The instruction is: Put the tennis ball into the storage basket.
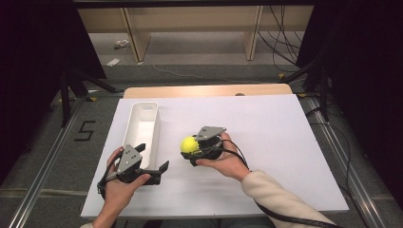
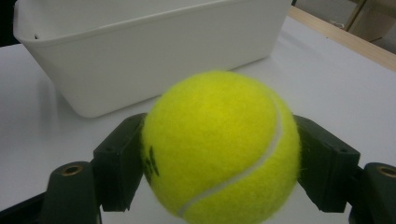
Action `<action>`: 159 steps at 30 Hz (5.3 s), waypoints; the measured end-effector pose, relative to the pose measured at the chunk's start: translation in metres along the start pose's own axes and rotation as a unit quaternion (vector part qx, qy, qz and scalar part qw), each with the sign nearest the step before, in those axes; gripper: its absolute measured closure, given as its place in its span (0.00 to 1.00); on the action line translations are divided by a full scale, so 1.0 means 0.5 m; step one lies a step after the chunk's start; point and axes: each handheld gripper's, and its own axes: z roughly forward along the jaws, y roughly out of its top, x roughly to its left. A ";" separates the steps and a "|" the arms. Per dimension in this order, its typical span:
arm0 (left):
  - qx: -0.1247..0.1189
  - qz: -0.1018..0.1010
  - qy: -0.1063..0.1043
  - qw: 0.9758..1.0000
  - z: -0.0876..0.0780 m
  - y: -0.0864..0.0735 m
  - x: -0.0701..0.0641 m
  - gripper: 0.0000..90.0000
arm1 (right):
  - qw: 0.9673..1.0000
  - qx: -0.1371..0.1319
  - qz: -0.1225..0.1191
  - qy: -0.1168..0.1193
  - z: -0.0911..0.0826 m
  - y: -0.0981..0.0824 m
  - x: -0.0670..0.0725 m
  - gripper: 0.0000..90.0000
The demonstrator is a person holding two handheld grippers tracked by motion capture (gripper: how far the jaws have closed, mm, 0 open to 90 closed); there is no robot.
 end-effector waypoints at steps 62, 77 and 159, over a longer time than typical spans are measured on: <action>-0.001 -0.001 0.003 1.000 -0.003 0.001 0.003 0.00 | 0.999 -0.040 0.005 -0.007 -0.019 0.050 -0.008 0.29; -0.002 -0.001 0.004 1.000 -0.003 0.001 0.003 0.00 | 0.999 -0.047 0.008 -0.006 -0.014 0.060 -0.010 0.29; -0.001 -0.005 0.001 1.000 -0.003 0.001 0.000 0.00 | 0.999 -0.052 0.002 -0.003 0.021 0.124 -0.008 0.29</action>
